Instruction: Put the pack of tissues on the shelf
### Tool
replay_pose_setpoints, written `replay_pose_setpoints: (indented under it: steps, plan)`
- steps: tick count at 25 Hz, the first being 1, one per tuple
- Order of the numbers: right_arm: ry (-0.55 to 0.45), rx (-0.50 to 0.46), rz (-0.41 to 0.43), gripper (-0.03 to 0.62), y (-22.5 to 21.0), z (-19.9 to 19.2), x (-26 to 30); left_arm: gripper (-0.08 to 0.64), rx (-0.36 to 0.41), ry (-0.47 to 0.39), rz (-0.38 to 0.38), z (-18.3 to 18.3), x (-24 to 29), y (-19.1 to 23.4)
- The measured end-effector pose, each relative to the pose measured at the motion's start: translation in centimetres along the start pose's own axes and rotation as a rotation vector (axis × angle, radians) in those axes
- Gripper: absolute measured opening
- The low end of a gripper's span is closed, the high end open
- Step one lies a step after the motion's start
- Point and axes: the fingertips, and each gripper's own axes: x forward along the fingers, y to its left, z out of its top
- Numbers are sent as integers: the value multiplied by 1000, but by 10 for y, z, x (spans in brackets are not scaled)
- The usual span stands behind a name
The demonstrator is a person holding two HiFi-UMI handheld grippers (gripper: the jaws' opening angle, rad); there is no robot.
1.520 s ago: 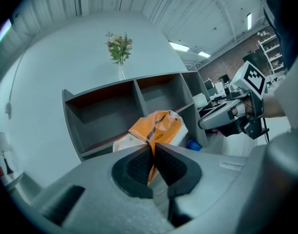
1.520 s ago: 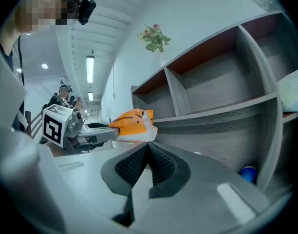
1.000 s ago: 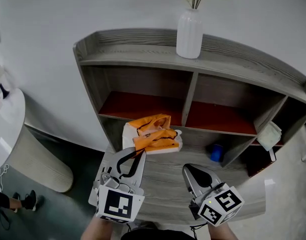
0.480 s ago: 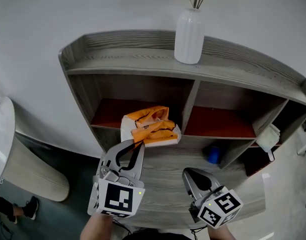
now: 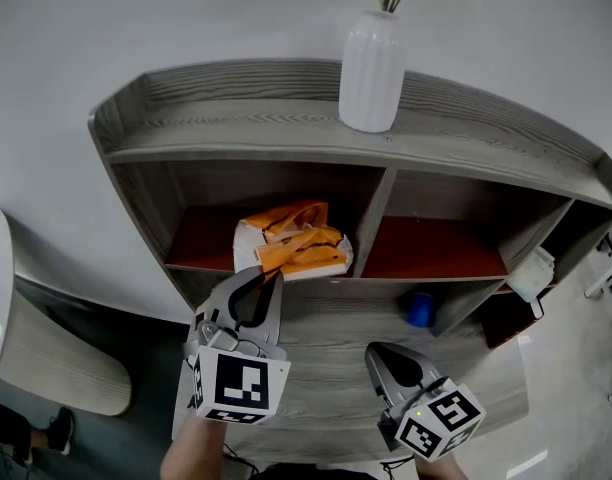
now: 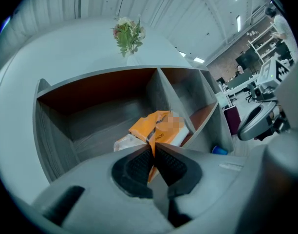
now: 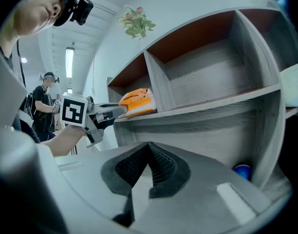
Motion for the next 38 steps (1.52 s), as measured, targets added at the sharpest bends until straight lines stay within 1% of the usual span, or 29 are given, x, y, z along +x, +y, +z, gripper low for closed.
replay_pose_setpoints:
  steps: [7,12,18,21,24,26,28,32,35,37,38]
  plan:
    - [4,16,-33,0,-7,-4,-2,12,9,6,-13,-4,14,0]
    - [4,28,-55,0,-12,-7,-4,25,29,9,2,-5,20,4]
    - [3,40,-64,0,-15,-10,-6,39,23,-1,17,-6,21,5]
    - [8,46,-56,0,-13,-13,-7,71,24,-5,31,-4,18,6]
    - [9,50,-49,0,-14,-15,-9,105,36,-28,49,1,16,8]
    - [9,57,-49,0,-15,-18,-12,139,53,-41,60,3,14,7]
    - [7,59,-44,0,-14,-19,-15,167,52,-55,75,5,10,7]
    - [-7,51,-29,0,-12,-15,-20,170,24,-64,86,10,0,6]
    - [-15,46,-25,0,-11,-15,-25,166,28,-95,75,18,-8,0]
    - [-12,42,-23,0,-10,-16,-29,133,13,-116,61,20,-14,-8]
    - [-9,38,-23,0,-9,-17,-31,129,0,-123,54,20,-17,-12]
